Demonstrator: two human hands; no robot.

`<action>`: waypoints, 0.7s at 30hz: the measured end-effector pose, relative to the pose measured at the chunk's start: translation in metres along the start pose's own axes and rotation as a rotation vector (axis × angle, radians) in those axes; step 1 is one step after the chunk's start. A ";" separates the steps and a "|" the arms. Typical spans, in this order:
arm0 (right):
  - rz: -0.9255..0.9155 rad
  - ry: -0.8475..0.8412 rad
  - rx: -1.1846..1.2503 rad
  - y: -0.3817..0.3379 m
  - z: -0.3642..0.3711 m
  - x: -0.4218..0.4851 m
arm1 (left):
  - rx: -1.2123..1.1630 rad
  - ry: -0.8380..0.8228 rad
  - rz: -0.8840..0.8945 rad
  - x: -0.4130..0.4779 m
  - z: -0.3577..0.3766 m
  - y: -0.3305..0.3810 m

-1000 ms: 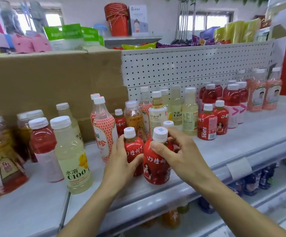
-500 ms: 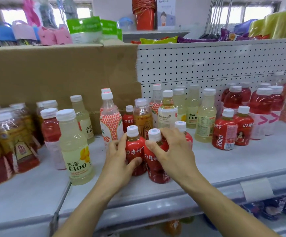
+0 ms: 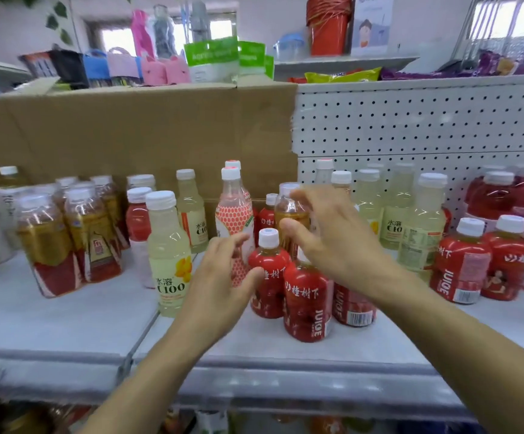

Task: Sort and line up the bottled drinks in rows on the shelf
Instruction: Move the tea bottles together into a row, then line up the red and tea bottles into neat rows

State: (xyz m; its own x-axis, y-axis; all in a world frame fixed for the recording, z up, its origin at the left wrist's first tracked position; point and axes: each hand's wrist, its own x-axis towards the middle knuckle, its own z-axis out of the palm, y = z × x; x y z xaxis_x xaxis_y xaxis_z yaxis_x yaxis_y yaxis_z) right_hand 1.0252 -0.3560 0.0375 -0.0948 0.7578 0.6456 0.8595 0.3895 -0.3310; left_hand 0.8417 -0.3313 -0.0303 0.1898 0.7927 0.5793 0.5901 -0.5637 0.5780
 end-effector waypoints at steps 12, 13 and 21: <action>0.191 -0.133 0.349 -0.010 0.018 0.136 | 0.072 -0.091 -0.179 0.130 -0.039 0.008; 0.206 -0.143 0.335 -0.008 0.022 0.141 | 0.146 -0.112 -0.159 0.136 -0.041 0.006; 0.294 -0.275 0.269 -0.001 0.051 0.163 | 0.501 -0.417 -0.206 0.187 -0.085 0.009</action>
State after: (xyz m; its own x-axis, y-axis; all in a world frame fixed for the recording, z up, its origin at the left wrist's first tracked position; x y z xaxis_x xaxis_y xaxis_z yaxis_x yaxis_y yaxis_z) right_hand 0.9836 -0.2061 0.1074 -0.0273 0.9522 0.3041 0.7126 0.2319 -0.6622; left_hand 0.8161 -0.2080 0.1319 0.2620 0.9521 0.1575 0.9194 -0.2959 0.2590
